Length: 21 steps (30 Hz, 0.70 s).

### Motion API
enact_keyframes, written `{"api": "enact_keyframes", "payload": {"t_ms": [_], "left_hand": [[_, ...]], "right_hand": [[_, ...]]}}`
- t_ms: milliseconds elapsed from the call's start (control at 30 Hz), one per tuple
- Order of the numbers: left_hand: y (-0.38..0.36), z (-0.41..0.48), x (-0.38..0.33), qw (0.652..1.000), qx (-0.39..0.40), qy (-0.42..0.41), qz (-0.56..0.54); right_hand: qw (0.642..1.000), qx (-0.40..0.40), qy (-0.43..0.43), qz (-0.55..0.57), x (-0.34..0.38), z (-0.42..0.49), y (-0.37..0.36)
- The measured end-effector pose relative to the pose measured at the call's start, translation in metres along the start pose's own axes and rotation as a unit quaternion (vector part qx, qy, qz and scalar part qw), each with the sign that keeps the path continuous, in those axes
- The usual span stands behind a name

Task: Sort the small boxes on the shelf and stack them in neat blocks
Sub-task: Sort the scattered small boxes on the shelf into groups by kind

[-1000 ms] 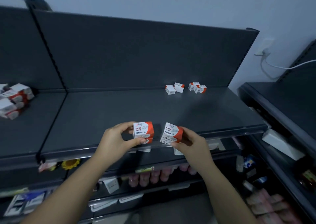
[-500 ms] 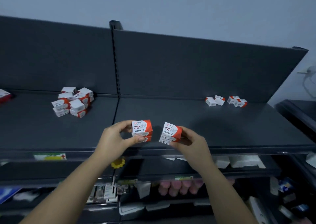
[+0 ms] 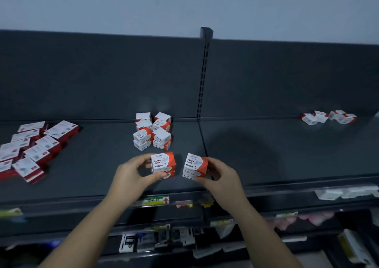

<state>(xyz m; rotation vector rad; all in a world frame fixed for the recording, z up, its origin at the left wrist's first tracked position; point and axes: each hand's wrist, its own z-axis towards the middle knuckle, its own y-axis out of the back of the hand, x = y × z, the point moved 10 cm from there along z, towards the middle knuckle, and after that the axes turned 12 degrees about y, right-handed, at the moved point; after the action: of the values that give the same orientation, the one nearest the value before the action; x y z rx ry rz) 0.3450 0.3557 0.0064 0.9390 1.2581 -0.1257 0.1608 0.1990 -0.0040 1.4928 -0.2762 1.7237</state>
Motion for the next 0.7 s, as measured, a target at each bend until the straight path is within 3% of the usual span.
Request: {"api": "enact_keyframes", "payload": {"t_ms": [300, 467, 700], "left_hand": [[0.023, 0.025, 0.052, 0.999, -0.005, 0.035, -0.014], [0.019, 0.047, 0.074, 0.997, 0.037, 0.066, 0.014], [0.016, 0.052, 0.085, 0.996, 0.081, 0.020, 0.016]], "right_hand": [[0.995, 0.047, -0.012, -0.082, -0.002, 0.029, -0.073], [0.985, 0.069, -0.029, -0.154, -0.017, 0.044, -0.092], [0.989, 0.080, -0.045, -0.116, -0.030, 0.047, -0.094]]}}
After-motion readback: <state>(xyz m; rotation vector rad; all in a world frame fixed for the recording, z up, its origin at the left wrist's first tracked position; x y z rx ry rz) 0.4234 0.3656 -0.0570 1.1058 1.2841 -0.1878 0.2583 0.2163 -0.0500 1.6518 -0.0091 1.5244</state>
